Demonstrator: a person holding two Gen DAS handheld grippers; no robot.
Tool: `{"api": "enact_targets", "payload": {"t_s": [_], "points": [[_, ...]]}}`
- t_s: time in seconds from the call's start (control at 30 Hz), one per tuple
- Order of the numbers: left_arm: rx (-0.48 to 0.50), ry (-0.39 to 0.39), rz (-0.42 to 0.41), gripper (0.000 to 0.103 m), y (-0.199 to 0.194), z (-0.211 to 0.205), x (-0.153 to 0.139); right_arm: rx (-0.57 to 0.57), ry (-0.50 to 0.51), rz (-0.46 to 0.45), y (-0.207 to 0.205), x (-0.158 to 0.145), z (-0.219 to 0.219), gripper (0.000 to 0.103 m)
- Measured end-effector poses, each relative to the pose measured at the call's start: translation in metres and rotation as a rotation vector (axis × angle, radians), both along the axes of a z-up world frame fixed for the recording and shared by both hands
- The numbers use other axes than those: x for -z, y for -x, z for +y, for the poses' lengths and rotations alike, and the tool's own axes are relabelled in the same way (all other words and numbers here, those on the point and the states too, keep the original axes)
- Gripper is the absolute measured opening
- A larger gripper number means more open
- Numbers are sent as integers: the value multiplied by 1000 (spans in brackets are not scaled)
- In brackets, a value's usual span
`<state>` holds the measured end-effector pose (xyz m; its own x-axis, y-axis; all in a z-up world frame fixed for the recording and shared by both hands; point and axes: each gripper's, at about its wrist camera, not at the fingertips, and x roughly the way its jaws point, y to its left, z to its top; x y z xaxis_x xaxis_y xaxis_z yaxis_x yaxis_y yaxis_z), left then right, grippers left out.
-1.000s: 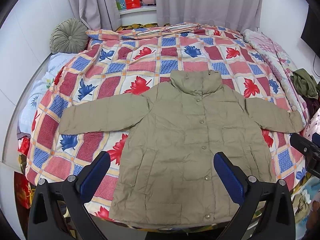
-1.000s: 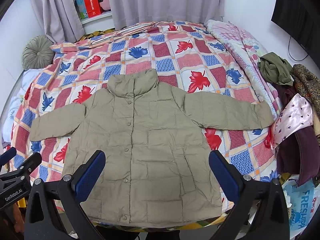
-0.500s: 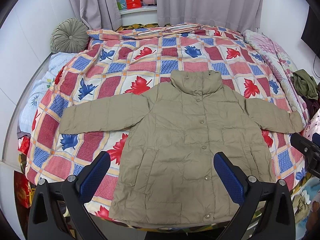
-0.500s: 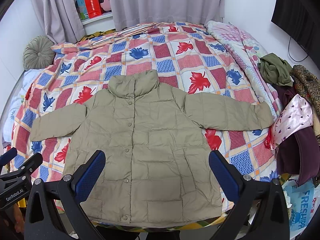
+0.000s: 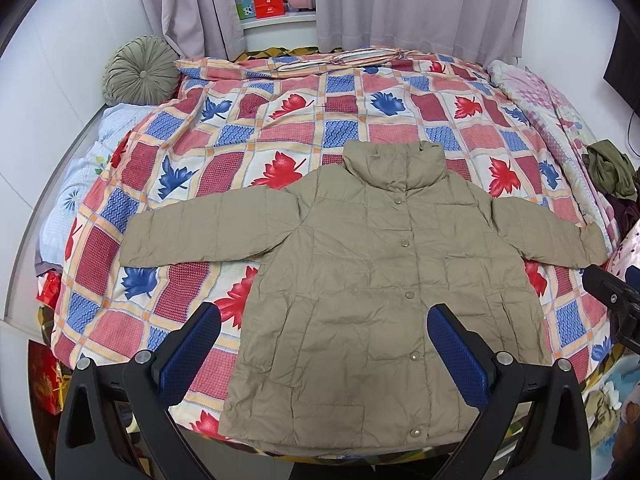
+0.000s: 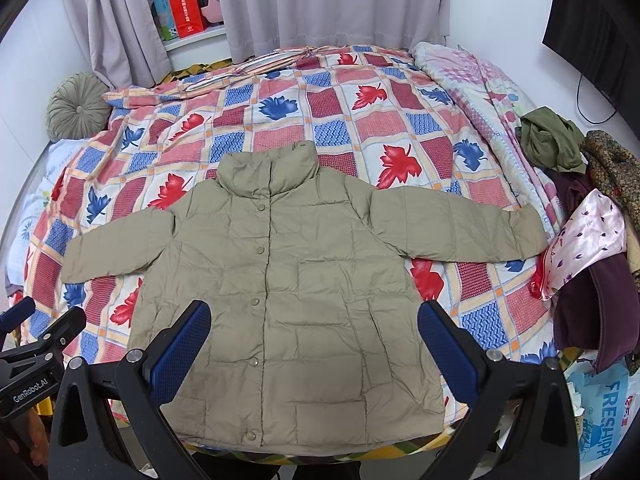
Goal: Fold large clothes
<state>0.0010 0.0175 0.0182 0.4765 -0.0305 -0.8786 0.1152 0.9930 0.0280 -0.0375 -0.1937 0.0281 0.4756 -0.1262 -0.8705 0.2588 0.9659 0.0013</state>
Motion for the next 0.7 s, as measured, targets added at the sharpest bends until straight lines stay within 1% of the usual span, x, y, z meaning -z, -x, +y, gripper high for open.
{"api": "enact_targets", "payload": {"t_s": [0.7], "points": [[0,-1,-1,103,0,1,0,0,0,-2,0,0,0,103]]}}
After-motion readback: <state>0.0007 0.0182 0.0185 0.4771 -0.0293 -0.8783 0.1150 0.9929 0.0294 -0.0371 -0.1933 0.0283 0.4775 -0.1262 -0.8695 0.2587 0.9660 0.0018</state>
